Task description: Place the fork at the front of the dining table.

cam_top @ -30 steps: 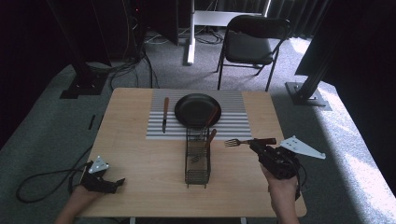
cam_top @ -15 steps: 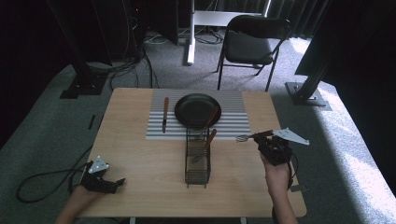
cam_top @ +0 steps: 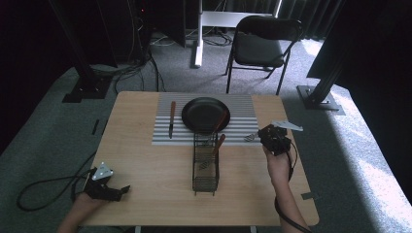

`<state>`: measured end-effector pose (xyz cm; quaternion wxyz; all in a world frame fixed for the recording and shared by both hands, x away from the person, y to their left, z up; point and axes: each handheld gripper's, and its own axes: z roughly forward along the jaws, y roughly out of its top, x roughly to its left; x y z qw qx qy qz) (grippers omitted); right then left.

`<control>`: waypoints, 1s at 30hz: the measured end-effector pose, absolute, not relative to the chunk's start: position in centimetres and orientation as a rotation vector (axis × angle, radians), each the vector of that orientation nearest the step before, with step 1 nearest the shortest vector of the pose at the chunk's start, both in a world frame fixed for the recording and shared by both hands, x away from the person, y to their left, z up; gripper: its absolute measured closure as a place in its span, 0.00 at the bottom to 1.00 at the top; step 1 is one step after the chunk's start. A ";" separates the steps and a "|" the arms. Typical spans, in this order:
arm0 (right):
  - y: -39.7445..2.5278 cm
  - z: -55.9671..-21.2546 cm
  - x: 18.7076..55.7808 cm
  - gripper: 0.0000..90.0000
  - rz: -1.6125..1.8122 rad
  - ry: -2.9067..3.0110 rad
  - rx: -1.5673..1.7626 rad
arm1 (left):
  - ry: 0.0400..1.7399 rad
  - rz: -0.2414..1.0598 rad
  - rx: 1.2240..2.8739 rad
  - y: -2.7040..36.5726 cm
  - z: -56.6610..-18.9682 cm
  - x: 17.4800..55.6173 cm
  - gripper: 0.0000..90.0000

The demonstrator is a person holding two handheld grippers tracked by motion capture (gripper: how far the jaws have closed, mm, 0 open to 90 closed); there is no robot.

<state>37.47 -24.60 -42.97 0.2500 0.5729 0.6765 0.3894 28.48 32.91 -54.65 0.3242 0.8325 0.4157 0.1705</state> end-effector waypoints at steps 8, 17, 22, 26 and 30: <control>-23.7 -43.7 39.3 0.89 1.006 1.862 1.576 | 1.091 0.447 2.183 32.9 -54.7 28.5 0.00; -23.1 -44.1 41.0 0.89 0.926 1.893 1.578 | 1.090 0.447 2.183 32.9 -54.7 28.5 0.00; -22.9 -43.7 42.7 0.89 0.918 1.900 1.586 | 1.091 0.447 2.183 32.9 -54.7 28.5 0.00; -22.5 -43.4 44.4 0.89 0.901 1.917 1.596 | 1.091 0.447 2.183 32.9 -54.7 28.5 0.00; -22.2 -43.3 46.0 0.89 0.890 1.926 1.607 | 1.091 0.447 2.183 32.9 -54.7 28.5 0.00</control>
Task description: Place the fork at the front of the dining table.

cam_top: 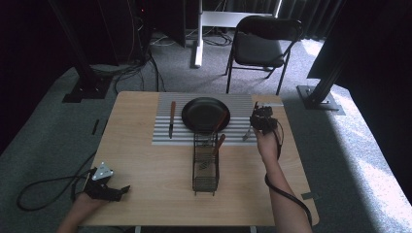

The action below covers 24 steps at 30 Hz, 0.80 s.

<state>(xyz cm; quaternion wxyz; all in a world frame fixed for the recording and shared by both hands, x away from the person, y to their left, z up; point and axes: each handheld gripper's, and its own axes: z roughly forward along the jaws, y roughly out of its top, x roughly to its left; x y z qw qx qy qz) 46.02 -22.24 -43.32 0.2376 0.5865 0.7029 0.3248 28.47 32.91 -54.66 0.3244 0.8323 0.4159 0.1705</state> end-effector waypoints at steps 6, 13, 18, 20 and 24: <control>-22.0 -43.3 48.5 0.89 0.872 1.938 1.651 | 1.091 0.447 2.183 32.9 -54.7 28.5 0.00; -21.1 -43.9 51.5 0.89 0.824 1.967 1.671 | 1.091 0.447 2.183 32.9 -54.7 28.5 0.00; -20.8 -44.7 53.8 0.89 0.793 1.993 1.708 | 1.090 0.447 2.183 32.9 -54.7 28.5 0.00; -20.7 -45.1 54.8 0.89 0.773 1.997 1.737 | 1.090 0.447 2.185 32.9 -54.7 28.5 0.00; -20.4 -46.1 56.4 0.89 0.738 2.013 1.773 | 1.091 0.447 2.183 32.9 -54.7 28.5 0.00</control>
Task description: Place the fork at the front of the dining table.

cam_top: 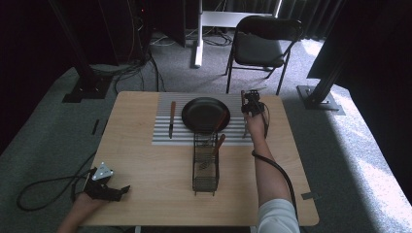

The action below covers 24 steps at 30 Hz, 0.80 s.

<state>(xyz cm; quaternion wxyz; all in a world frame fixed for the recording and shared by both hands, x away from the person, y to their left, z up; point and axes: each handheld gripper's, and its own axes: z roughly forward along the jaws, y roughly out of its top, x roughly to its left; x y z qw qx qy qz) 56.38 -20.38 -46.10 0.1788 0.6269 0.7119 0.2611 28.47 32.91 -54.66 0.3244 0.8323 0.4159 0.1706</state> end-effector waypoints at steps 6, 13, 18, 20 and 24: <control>-19.8 -48.1 58.2 0.89 0.679 2.046 1.821 | 1.091 0.447 2.182 32.9 -54.7 28.5 0.00; -19.1 -50.1 59.6 0.89 0.632 2.065 1.868 | 1.091 0.447 2.183 32.9 -54.7 28.5 0.00; -19.3 -50.6 60.1 0.89 0.653 2.062 1.898 | 1.091 0.447 2.182 32.9 -54.7 28.5 0.00; -19.3 -50.6 60.2 0.89 0.656 2.061 1.902 | 1.091 0.447 2.182 32.9 -54.7 28.5 0.00; -19.0 -50.9 60.3 0.77 0.620 2.100 1.911 | 1.091 0.447 2.182 32.9 -54.7 28.5 0.00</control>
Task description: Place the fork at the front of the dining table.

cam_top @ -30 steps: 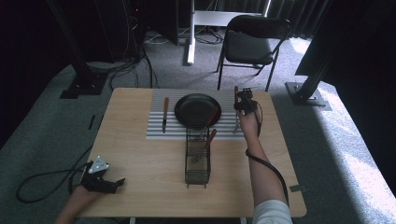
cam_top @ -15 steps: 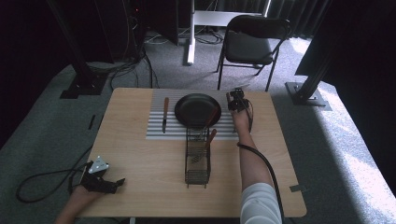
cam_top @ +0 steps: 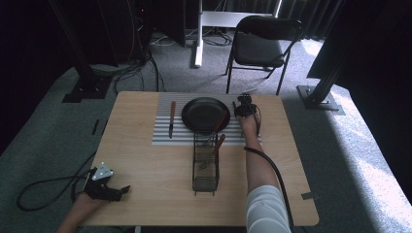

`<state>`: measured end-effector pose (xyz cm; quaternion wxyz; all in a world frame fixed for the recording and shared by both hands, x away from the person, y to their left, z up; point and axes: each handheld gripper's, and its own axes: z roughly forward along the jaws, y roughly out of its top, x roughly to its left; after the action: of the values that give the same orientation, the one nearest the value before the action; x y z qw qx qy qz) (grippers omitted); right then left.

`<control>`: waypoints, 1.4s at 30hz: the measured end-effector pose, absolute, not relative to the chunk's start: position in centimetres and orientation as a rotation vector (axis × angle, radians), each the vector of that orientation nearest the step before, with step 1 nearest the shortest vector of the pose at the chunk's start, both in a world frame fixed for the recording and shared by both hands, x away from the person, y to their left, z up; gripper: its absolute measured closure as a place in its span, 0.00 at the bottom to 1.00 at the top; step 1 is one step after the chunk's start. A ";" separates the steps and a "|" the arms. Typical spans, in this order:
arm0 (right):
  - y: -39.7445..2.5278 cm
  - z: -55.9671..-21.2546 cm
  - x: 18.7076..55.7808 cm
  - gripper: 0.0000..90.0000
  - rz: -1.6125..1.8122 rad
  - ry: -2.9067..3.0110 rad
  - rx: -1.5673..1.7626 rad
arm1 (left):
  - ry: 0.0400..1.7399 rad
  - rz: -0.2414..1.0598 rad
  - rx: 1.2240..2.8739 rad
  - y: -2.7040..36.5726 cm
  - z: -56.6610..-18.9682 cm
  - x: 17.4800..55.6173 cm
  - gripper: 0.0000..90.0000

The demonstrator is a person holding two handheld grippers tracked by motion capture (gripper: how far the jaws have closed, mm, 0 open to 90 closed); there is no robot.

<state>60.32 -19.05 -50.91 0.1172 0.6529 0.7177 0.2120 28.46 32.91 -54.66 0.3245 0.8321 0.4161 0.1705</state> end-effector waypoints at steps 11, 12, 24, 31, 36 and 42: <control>-20.3 -48.9 57.4 0.63 0.701 2.063 1.895 | 1.098 0.449 2.179 32.9 -54.7 28.4 0.00; -20.5 -48.7 56.8 0.61 0.721 2.060 1.896 | 1.097 0.449 2.179 32.9 -54.7 28.4 0.00; -21.6 -49.7 52.2 0.85 0.753 2.092 1.898 | 1.109 0.453 2.175 33.0 -54.7 28.3 0.00; -22.2 -50.2 52.3 0.89 0.753 2.077 1.926 | 1.108 0.453 2.174 33.0 -54.7 28.3 0.00; -23.3 -50.6 52.0 0.77 0.762 2.047 1.956 | 1.108 0.453 2.175 33.0 -54.7 28.3 0.00; -23.9 -51.2 51.1 0.57 0.828 2.082 1.985 | 1.108 0.453 2.175 33.0 -54.7 28.3 0.00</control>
<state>51.09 -23.93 -51.20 0.0739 0.6613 0.6936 0.2760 28.30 32.96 -54.66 0.3236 0.8288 0.4225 0.1726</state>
